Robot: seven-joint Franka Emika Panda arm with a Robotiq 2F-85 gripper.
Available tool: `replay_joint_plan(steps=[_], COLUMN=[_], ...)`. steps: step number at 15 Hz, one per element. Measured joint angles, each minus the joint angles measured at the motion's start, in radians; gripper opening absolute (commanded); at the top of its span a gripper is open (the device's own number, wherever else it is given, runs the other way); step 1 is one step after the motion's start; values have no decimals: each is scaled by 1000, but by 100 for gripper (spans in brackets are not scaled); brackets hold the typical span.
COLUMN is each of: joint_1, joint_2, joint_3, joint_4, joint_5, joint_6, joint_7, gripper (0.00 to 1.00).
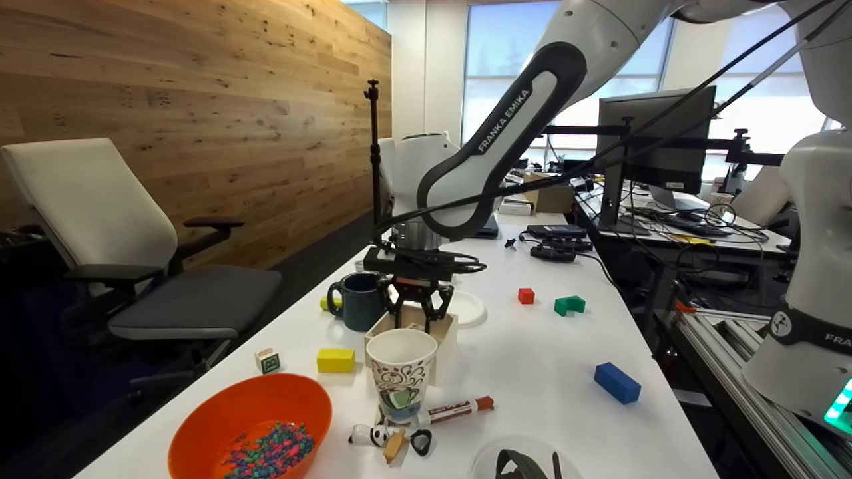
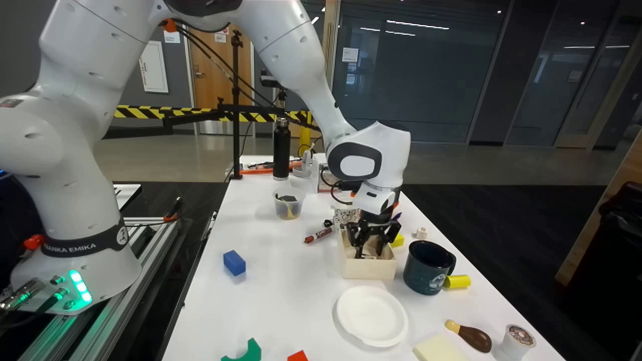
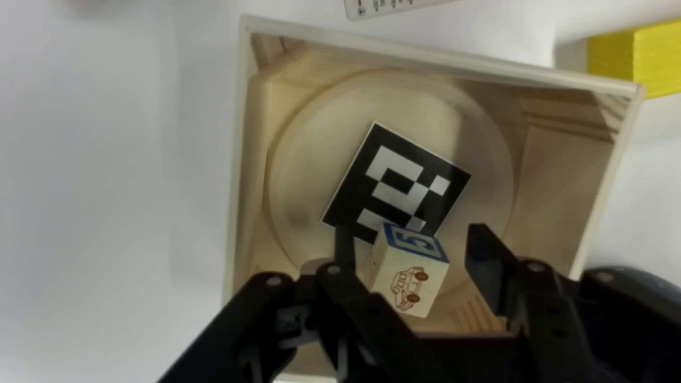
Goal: Take one cube out of the box and place it on the tabletop.
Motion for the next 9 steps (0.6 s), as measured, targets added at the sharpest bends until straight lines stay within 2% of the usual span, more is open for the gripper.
replay_joint_plan(steps=[2,6,7,9], joint_1=[-12,-38,-43,-54], joint_2=[3,17,23,36], joint_3=[5,14,16,21], joint_4=[0,2,5,13], joint_5=[0,0,0,0], joint_6=[0,0,-1,-2], joint_7=[0,-3,-6,-14], gripper=[64,64,40,38])
